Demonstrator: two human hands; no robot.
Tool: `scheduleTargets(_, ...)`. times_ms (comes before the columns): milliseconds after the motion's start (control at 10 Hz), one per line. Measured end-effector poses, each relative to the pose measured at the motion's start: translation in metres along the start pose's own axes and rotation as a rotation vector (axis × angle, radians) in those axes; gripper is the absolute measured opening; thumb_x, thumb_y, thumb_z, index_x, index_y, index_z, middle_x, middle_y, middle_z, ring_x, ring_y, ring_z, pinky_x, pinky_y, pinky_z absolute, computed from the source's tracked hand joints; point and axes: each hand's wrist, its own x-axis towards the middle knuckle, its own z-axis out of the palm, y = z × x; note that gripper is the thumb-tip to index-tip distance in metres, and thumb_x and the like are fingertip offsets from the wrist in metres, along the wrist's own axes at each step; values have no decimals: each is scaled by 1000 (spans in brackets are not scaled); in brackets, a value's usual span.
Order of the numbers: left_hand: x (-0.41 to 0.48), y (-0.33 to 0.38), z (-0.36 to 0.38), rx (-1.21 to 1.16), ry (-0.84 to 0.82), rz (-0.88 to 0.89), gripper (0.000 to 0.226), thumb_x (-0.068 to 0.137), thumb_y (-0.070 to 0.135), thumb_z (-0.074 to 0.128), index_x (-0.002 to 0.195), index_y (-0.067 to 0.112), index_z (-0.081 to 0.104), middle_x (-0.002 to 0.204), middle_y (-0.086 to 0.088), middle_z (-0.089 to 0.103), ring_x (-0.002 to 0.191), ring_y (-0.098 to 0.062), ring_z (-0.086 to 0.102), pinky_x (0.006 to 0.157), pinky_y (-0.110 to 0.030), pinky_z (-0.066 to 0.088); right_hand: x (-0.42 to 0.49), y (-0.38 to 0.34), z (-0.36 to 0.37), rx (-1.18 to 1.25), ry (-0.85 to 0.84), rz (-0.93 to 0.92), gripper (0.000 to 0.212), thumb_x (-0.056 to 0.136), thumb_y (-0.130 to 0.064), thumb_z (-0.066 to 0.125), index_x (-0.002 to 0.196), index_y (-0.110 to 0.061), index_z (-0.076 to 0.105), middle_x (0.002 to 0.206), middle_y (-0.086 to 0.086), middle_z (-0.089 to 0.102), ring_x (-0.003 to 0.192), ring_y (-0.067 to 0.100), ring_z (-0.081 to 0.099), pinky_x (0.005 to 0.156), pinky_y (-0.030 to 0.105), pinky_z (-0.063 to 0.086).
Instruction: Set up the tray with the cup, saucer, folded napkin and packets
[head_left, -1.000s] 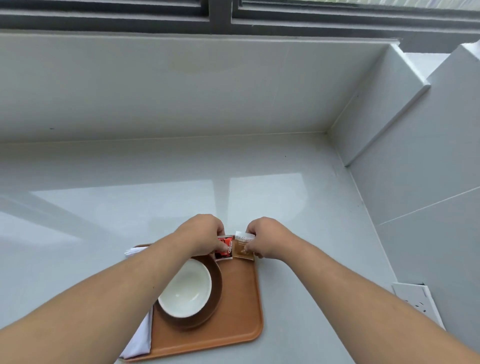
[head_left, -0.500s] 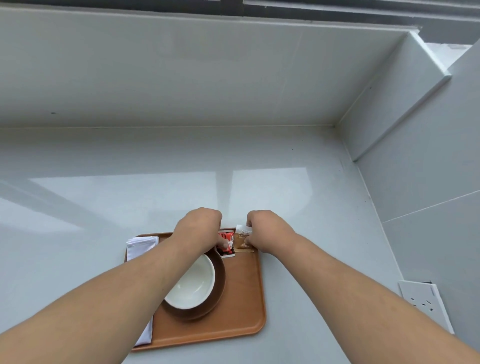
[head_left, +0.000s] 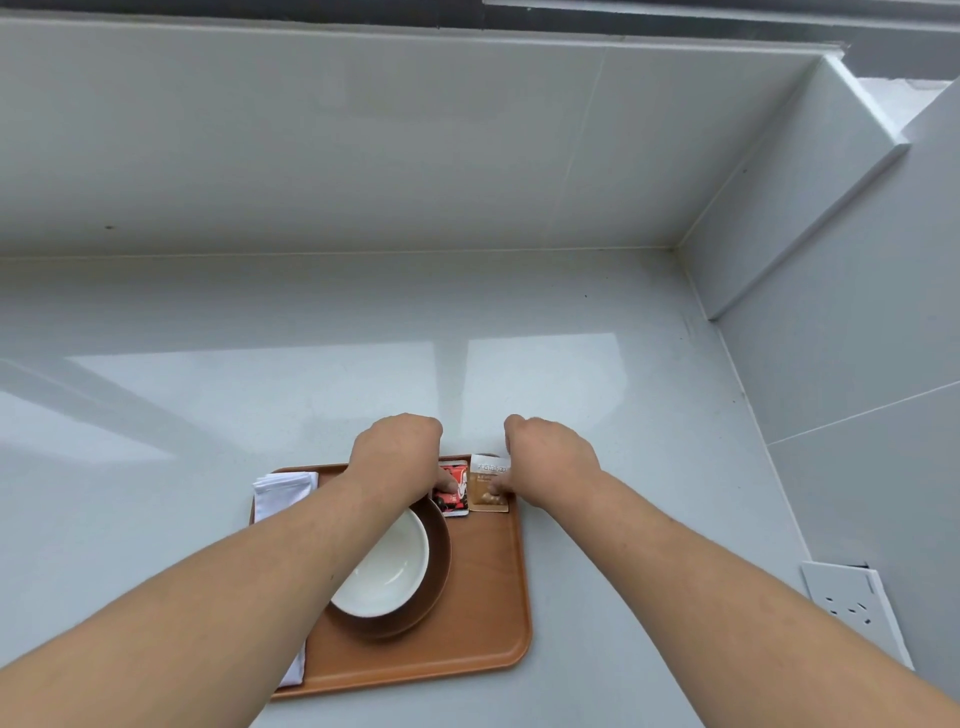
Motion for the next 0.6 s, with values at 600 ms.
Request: scheduleTargets(600, -25, -13, -15, -168, 301, 135, 54, 87, 71, 57, 118, 26, 62, 115, 3, 67, 108, -21, 60, 79, -38, 49, -22, -5, -14, 51, 234, -204, 58, 95, -64, 49, 132, -21, 54, 125, 2, 59, 116, 25, 52, 93, 39, 49)
